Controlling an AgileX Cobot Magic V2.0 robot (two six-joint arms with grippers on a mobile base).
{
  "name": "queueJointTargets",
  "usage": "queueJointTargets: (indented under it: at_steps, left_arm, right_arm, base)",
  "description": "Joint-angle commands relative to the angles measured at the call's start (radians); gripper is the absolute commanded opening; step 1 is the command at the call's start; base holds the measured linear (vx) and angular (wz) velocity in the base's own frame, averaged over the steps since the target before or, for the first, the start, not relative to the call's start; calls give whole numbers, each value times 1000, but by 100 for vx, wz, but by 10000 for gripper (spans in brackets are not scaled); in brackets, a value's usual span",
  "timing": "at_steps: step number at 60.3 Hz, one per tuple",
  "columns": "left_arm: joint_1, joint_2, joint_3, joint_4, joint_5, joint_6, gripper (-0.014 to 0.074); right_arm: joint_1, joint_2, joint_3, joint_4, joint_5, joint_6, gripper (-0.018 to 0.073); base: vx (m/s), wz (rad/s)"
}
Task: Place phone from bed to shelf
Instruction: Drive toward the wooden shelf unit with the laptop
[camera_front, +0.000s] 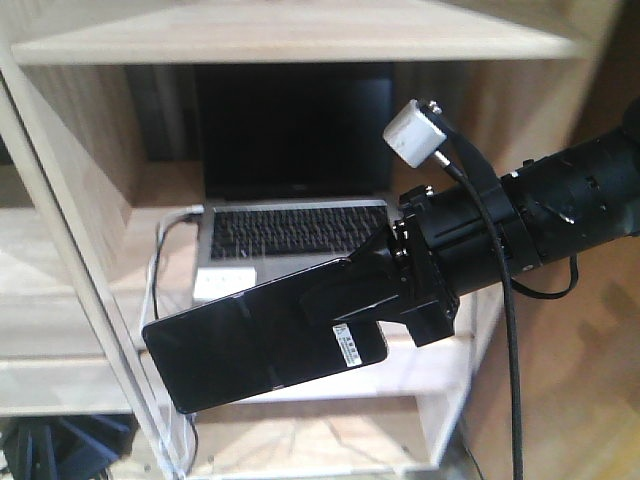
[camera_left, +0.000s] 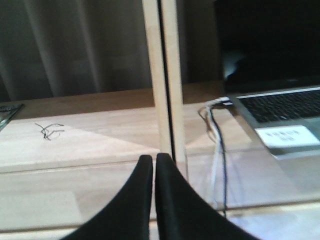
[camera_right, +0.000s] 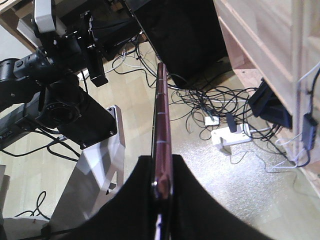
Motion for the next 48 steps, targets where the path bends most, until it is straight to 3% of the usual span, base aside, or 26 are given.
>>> queueJointTargets:
  at_steps: [1,48]
  left_arm:
    - [0,-10,-26,-5,-71,-4,1]
    - [0,-10,-26,-5,-71,-4,1]
  right_arm:
    - [-2,-33,-26,88,72,-5,-1]
    - [-2,-33,-26,88,70,-5,-1]
  base:
    - [27,13]
    - [18,3]
